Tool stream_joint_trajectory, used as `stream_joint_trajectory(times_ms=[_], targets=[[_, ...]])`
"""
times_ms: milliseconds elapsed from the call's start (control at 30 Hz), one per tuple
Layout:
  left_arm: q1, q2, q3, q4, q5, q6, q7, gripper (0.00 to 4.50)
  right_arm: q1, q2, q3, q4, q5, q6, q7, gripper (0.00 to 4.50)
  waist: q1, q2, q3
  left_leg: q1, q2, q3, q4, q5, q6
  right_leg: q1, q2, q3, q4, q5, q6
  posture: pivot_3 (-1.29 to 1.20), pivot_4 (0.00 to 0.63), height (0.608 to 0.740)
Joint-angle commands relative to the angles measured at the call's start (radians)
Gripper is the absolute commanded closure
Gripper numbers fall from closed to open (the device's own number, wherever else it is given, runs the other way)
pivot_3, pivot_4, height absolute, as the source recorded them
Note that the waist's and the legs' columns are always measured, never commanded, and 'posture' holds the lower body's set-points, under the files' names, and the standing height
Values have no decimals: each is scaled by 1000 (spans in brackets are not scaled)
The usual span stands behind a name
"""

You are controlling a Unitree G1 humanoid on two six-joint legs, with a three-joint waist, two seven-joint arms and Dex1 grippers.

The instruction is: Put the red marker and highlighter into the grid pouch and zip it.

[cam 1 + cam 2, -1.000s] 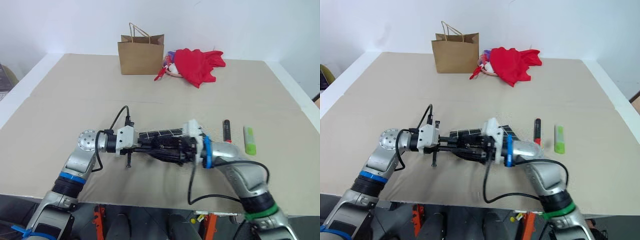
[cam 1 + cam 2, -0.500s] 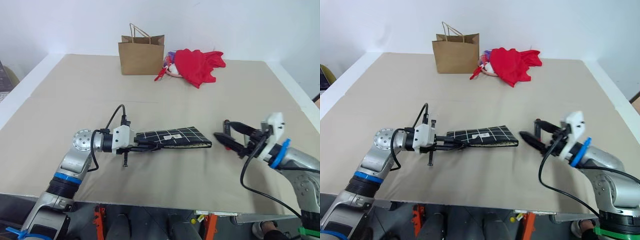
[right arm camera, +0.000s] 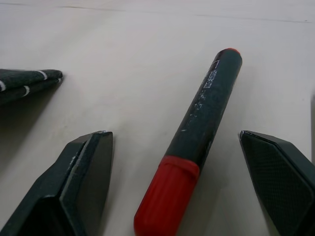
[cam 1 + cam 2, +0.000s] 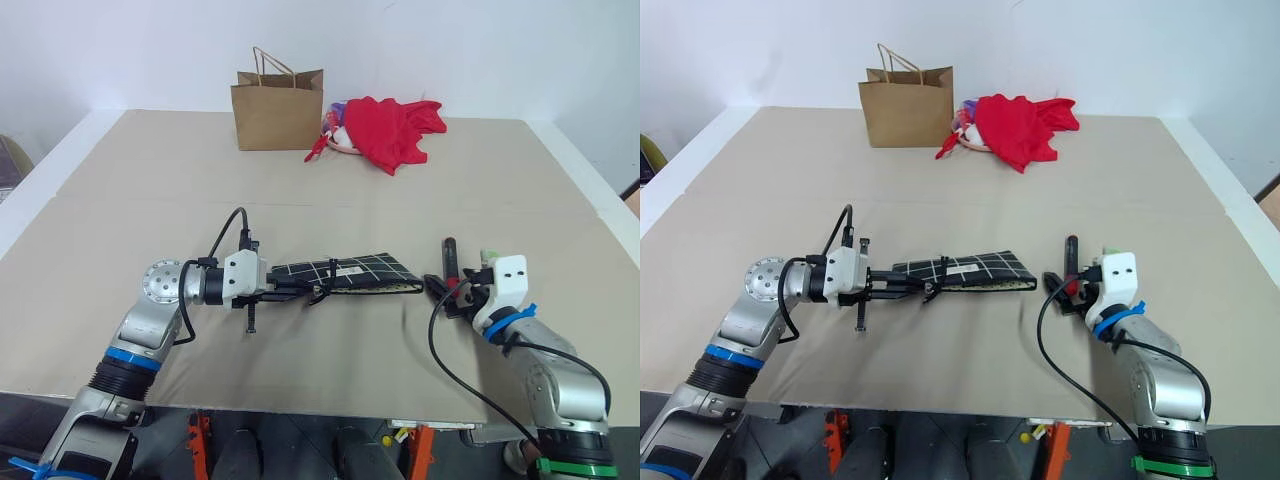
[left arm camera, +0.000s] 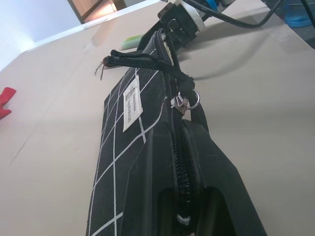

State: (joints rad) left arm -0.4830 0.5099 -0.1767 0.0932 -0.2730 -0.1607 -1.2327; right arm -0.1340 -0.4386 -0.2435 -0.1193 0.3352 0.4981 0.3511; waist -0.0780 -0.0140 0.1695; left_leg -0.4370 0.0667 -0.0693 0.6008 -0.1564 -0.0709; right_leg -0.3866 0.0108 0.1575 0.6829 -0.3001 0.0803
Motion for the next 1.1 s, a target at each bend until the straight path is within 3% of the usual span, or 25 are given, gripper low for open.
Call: stream_joint_trajectory(times_ms=[33,67,167,200,233,267,333,433,633,833,933,1100], targets=[[2,13,25,-45,-16,3,10,4500,21,28,-4,29,-36,7,-63,844,0,0,0,0,0,0,0,0,0,0,0,0,0,0,0,0,150,740],[4,15,25,-47,-16,4,11,4500,24,39,-5,25,-41,9,-80,1497,0,-1,0,0,0,0,0,0,0,0,0,0,0,0,0,0,150,740],[4,18,25,-48,-19,6,12,4500,28,55,2,4,-50,29,-109,2084,0,-1,-1,2,0,0,0,0,0,2,0,0,0,0,0,0,150,740],[3,18,25,-46,-18,5,12,4500,30,57,7,-1,-52,36,-112,2534,0,-1,-1,4,0,0,0,0,0,4,0,0,0,0,0,0,150,740],[1,17,24,-44,-18,5,13,4500,31,54,16,-5,-55,42,-108,2705,0,-1,-1,4,0,0,0,0,0,5,0,0,0,0,0,0,150,740],[-1,17,24,-42,-18,5,13,4500,33,50,25,-8,-57,46,-101,3347,0,-1,-1,6,0,0,0,0,0,6,0,0,0,0,0,0,150,740],[-6,14,22,-38,-17,5,13,4500,32,47,36,-19,-48,54,-82,3905,1,-2,-1,6,0,0,0,0,0,6,0,0,0,0,0,0,150,740],[-10,13,20,-35,-19,5,9,4500,10,0,52,-59,-43,29,-13,3897,0,-2,-1,7,0,0,0,0,0,7,0,0,0,0,0,0,150,740],[-3,18,12,-35,-32,8,-21,4500,-102,-252,-75,-140,186,-94,429,3897,0,4,3,5,-1,1,-1,0,0,5,0,1,0,-1,0,0,150,740],[-7,20,7,-32,-42,10,-50,4500,-27,-451,-70,-309,468,102,739,3897,2,3,3,5,0,-1,-3,-2,3,6,0,-1,0,-4,-1,0,150,740],[-13,13,7,-30,-47,11,-54,4500,49,-538,-9,-367,474,156,824,3897,5,4,3,4,-1,-1,-2,-3,4,5,-1,-1,-1,-5,-2,0,150,740],[-7,7,7,-52,-57,35,-51,4500,9,-552,99,-283,293,51,799,3897,2,1,4,4,-2,-1,1,-2,3,5,-2,-1,-1,-4,1,0,150,740]])
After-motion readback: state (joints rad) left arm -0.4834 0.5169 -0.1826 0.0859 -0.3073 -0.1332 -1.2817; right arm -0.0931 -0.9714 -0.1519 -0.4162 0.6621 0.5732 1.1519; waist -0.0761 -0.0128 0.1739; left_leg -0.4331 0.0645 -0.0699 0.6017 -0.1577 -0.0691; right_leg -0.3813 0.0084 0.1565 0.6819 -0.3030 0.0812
